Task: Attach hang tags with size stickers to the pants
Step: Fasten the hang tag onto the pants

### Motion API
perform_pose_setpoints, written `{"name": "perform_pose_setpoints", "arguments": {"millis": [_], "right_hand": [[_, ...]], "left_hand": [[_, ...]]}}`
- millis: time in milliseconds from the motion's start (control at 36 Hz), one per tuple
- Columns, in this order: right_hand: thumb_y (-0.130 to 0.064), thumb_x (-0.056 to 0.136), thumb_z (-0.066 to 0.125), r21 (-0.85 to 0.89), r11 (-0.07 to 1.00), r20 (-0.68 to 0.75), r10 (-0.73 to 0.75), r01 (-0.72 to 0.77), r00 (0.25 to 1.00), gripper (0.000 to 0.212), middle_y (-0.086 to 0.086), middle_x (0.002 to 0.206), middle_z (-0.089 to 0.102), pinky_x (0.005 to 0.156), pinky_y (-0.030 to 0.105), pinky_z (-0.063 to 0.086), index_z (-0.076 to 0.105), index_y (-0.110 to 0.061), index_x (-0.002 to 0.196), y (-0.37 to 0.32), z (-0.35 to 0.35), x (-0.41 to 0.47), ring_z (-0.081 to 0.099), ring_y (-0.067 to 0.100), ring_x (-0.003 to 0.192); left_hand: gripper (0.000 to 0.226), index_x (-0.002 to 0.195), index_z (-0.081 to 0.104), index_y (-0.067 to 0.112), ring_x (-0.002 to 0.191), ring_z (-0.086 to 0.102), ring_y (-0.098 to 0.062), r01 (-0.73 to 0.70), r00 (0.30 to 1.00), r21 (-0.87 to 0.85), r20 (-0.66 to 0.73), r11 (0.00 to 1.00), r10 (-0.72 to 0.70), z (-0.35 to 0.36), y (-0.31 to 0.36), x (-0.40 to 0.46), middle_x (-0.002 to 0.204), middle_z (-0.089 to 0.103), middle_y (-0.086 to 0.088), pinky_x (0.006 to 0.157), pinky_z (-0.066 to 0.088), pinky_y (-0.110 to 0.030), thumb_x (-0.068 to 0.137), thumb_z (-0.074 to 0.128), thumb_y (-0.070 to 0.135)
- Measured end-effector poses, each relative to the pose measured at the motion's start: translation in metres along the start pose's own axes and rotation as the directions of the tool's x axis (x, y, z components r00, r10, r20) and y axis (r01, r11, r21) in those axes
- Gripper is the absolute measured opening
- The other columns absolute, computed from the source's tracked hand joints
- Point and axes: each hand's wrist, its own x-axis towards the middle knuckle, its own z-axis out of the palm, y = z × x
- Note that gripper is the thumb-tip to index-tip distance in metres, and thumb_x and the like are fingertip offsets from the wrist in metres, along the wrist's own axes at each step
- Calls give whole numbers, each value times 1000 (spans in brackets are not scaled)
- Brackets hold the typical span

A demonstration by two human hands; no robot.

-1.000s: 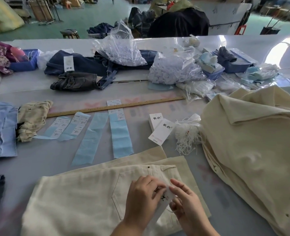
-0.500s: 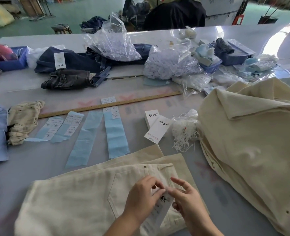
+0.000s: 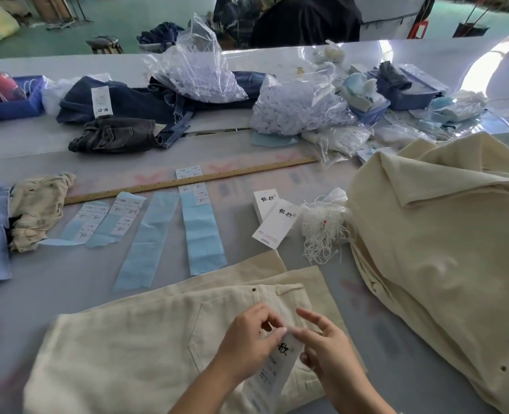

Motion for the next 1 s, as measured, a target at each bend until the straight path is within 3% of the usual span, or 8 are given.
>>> {"name": "perform_pose_setpoints", "arguments": {"millis": [111,194,361,528,639,750,889,1000], "right_hand": [[8,82,59,60,998,-12,35,-35,999,34,1,46,46,44,25,33,62,-13,108,3,1,0,34,9,36],[11,81,58,165,981,-8,105,-103,994,34,7,54,48,38,22,34,62,-9,108,3,2,-1,33,9,34],[11,81,58,195,969,-16,158,-152,987,32,8,54,47,37,22,35,63,-5,108,4,4,2,32,9,34],[12,83,53,286,932,11,229,-222,973,30,5,43,44,33,19,34,62,-4,108,4,3,3,27,9,25],[7,83,58,92,991,-25,100,-97,995,32,1,43,39,40,23,32,62,-10,110,3,1,0,30,9,32],[-2,83,63,-197,976,-24,-97,90,995,35,1,65,71,49,20,38,59,-24,108,-1,3,-4,50,2,47],[-4,81,64,-202,975,-65,-110,94,992,34,-3,53,61,51,21,40,62,-27,107,-3,4,-3,50,2,46],[4,82,58,-155,987,-100,-59,43,993,28,5,67,69,46,23,36,67,-17,98,1,1,0,45,5,42]], "left_hand": [[9,78,63,22,75,61,-6,61,998,-144,8,988,-60,3,-4,-5,81,61,11,70,54,-27,83,69,19],[16,78,66,30,75,64,-6,51,995,-191,-71,980,-66,7,-5,-9,83,66,12,66,53,-19,80,72,16],[16,76,64,30,75,62,-4,-79,978,38,-189,996,84,10,-4,-14,79,62,14,64,51,-20,80,73,18],[5,82,63,23,80,55,-2,-123,978,197,-143,973,153,6,1,-10,84,58,13,70,48,-24,86,62,27],[5,81,64,22,80,58,-2,-31,993,103,-113,994,43,5,1,-5,82,60,14,72,50,-23,86,66,23],[8,78,64,24,80,58,-1,15,999,-3,-40,1000,-15,2,-2,-1,81,59,15,71,49,-18,85,68,22],[9,78,61,19,80,58,-8,-4,1000,-39,-26,999,3,5,-5,-1,82,58,9,73,49,-25,86,65,21],[10,77,62,19,76,58,-8,62,991,-187,-107,980,-83,11,-9,-1,80,61,4,68,49,-19,86,63,17]]}}
